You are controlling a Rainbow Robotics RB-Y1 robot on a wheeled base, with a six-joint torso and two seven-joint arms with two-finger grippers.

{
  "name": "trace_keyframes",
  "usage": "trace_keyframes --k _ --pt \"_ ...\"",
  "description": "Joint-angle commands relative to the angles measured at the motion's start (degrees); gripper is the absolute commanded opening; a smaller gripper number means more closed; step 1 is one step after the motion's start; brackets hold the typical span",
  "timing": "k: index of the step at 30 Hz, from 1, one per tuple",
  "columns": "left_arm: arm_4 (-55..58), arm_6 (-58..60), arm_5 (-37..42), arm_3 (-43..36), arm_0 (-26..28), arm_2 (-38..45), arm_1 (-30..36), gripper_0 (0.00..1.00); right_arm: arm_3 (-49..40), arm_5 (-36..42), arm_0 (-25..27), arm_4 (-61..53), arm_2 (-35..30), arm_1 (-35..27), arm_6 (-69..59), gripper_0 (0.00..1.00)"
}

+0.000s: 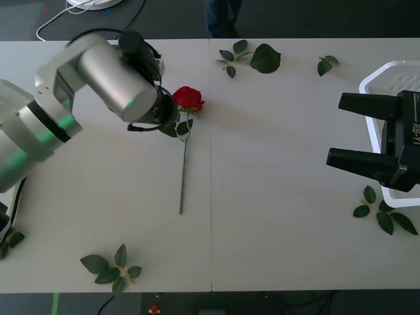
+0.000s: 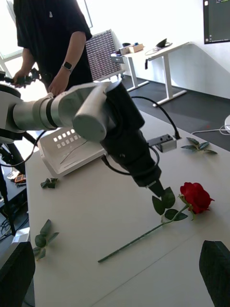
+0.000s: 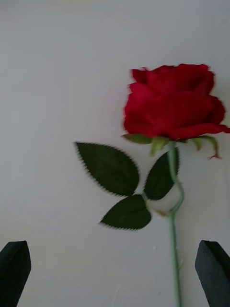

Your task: Place the red flowers into the right box and the blue flowers into the left box. If a person shows an open palm, hand one flower to the person first, then continue sorting.

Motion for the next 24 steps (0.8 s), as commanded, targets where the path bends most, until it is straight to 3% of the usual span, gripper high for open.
trace_keyframes --k 1,17,24 --pt "-0.69 1.64 -4.11 0.58 0.35 -3.05 -1.28 1.0 -0.94 0.27 0.87 -0.73 -1.29 -2.37 2.05 1.0" --pt "-0.07 3.93 -8.85 1.02 2.55 -9.38 -1.37 1.0 -0.94 0.27 0.87 -0.73 -1.29 -2.37 2.05 1.0" --pt "0.19 3.93 -13.86 7.78 2.99 -10.61 -4.71 1.0 -0.94 0.27 0.87 -0.73 -1.29 -2.37 2.05 1.0"
